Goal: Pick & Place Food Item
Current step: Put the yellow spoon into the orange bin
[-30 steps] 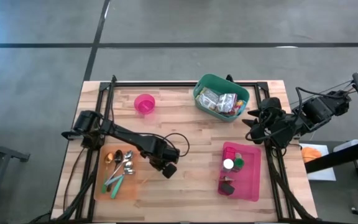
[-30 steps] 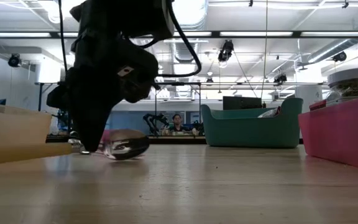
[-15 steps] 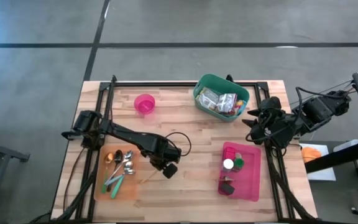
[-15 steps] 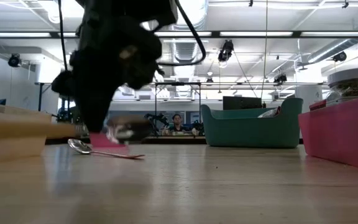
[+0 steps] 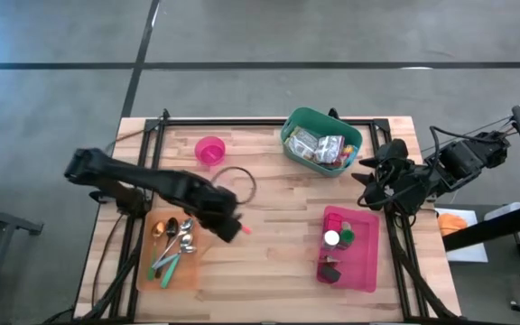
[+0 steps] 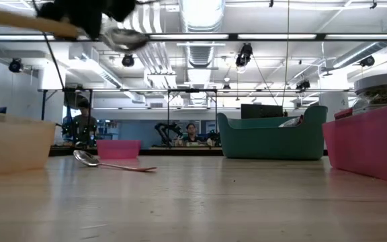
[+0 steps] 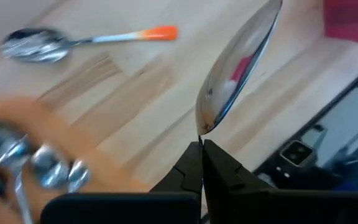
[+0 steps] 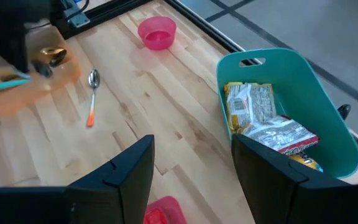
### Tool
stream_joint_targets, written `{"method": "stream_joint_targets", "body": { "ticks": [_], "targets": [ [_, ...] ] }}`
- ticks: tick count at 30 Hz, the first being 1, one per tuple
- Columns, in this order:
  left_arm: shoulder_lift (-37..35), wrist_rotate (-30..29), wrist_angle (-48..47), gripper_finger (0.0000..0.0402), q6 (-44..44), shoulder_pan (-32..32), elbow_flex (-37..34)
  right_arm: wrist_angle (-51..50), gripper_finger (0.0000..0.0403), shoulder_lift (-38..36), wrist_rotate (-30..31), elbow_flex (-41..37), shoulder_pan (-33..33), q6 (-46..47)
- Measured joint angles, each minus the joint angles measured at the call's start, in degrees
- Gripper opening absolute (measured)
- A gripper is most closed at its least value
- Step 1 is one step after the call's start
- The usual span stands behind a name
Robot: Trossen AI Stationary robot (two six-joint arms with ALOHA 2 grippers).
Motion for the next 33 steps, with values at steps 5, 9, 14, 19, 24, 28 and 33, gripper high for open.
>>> {"method": "stream_joint_targets", "body": {
  "ticks": [5,9,14,19,24,28,33],
  "targets": [
    [-9.51,-1.82,-10.47,0.0000,-7.61,-0.88,-2.44,0.12,0.0210,0.03,1.31,0.00,0.00,-0.46],
    [-14.55,-1.60,-16.06,0.0000,-12.77,-2.44,-6.51,0.13,0.0210,0.02,1.30,0.00,0.00,-0.65],
    [-18.14,1.90,-15.62,0.0000,-17.06,-4.77,-15.03,0.20,0.0210,0.03,1.31,0.00,0.00,-0.63],
    [-19.28,6.34,-11.11,0.0000,-20.39,-7.37,-23.91,0.39,0.0210,0.03,1.29,0.00,0.00,-0.09],
    [-19.34,6.85,0.79,0.0000,-21.98,-8.45,-32.13,0.50,0.0210,0.03,1.28,0.00,0.00,1.19],
    [-19.32,6.84,7.72,0.0000,-23.55,-8.45,-37.24,0.60,0.0210,0.03,1.26,0.00,0.00,1.44],
    [-19.34,6.41,8.75,0.0000,-23.97,-8.43,-40.65,0.70,0.0210,0.03,1.26,0.00,-0.02,2.77]
  ]
}}
